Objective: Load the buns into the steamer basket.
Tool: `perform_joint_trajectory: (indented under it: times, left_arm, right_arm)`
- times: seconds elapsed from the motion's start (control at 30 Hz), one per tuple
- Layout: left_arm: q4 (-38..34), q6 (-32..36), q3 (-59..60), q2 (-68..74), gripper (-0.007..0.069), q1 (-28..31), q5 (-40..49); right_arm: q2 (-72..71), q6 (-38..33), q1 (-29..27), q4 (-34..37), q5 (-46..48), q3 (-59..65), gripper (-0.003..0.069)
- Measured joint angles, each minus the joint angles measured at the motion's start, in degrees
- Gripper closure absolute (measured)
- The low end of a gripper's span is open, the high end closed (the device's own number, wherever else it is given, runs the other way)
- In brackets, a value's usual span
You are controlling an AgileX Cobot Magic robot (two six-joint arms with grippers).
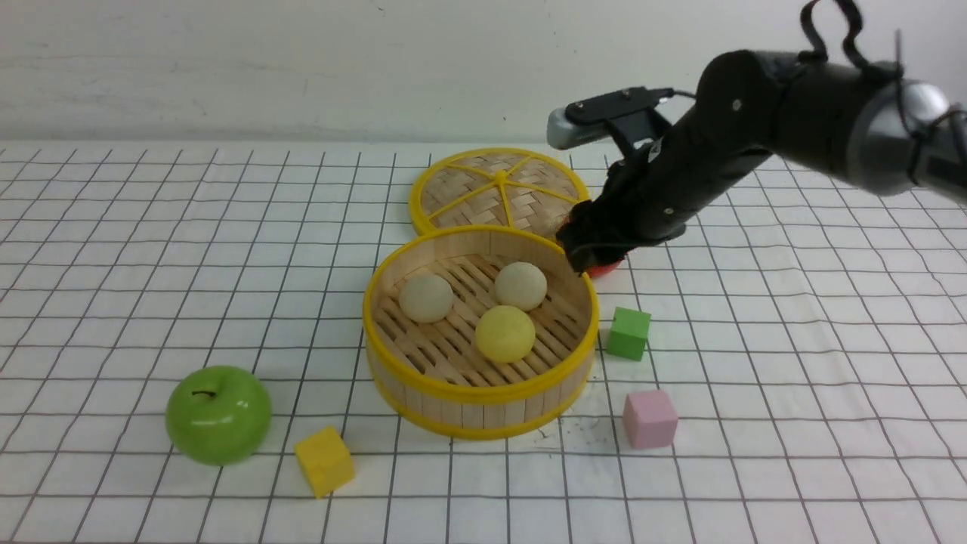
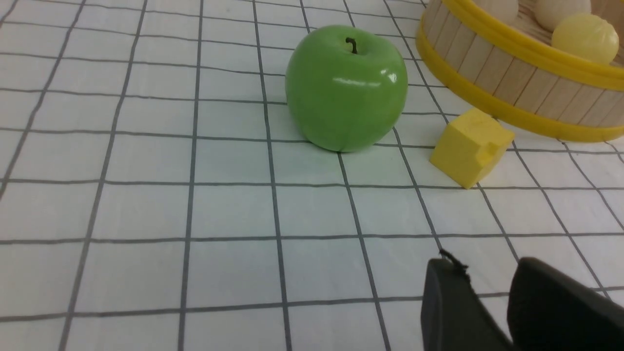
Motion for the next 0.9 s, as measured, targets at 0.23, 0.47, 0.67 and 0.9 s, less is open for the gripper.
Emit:
perform_joint_trajectory:
  times: [0.23,0.47,0.67,0.9]
  left_arm:
    - [0.0,0.0,0.0,0.0,0.0431,0.0,0.0]
    - [0.0,0.0,0.0,0.0,0.0424,0.0,0.0]
    - [0.0,0.0,0.0,0.0,0.0416,0.0,0.0]
    - [0.0,0.0,0.0,0.0,0.0407,0.0,0.0]
  right_arm:
    - [-9.4,0.2,0.0,-4.9,14.7,0.0,0.0278]
    - [-16.9,8.2,0.0,-7.6,23.4,0.4,0.0379]
    - [-24.1,11.7,0.0,-8.9,23.8,7.4,0.0532]
    - [-31.9,17.6,0.0,-7.8,23.5,19.4,0.0678]
